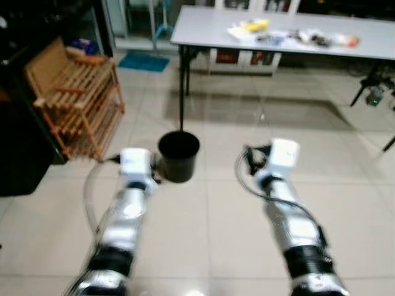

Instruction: Picking trash to rubbish bin

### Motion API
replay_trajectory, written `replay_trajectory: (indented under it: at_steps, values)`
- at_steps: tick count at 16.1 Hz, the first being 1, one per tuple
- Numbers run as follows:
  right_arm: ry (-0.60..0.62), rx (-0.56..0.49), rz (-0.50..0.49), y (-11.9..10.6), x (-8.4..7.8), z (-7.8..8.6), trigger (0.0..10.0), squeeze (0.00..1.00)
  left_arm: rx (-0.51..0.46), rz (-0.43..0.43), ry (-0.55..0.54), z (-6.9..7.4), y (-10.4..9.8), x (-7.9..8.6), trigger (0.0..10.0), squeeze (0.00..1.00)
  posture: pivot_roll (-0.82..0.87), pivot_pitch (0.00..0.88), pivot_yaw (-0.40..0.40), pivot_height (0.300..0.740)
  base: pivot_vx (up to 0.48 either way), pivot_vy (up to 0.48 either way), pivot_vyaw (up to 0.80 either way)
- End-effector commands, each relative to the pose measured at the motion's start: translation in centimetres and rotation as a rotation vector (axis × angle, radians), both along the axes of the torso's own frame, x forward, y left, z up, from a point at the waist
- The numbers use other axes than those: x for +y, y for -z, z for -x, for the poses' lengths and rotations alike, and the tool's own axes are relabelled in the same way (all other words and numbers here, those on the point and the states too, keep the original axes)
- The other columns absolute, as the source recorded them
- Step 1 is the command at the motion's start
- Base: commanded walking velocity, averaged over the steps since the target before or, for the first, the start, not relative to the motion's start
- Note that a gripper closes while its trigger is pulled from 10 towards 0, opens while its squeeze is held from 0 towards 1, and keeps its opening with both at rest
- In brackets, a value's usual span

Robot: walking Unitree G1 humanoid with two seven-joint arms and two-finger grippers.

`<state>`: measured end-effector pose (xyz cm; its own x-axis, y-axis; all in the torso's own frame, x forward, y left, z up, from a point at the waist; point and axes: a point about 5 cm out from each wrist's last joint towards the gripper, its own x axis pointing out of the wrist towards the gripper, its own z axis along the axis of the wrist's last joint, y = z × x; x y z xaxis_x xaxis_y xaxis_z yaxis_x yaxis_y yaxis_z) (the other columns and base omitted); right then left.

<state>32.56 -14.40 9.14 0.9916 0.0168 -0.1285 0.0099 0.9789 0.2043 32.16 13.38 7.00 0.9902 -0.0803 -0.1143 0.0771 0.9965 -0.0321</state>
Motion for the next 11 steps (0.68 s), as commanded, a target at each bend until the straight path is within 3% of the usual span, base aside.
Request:
replay_trajectory:
  at_steps: [1,5,11]
  values:
    - [-0.011,-0.020,-0.014,-0.65,0.54,-0.25,10.0,0.00,-0.017,-0.004,-0.016,-0.38,-0.58,0.68,10.0,0.00,0.02,0.008,-0.027,0.740,0.000,0.000,0.00]
    - [-0.007,-0.021,-0.018,-0.70,0.52,-0.23,10.0,0.00,-0.030,0.026,-0.023,-0.37,-0.89,0.75,10.0,0.00,0.02,0.013,-0.028,0.740,0.000,0.000,0.00]
    - [0.004,-0.030,-0.026,-0.90,0.28,-0.21,10.0,0.00,-0.021,0.022,-0.033,-0.29,-0.78,0.98,10.0,0.00,0.02,0.021,-0.029,0.740,0.480,0.000,0.00]
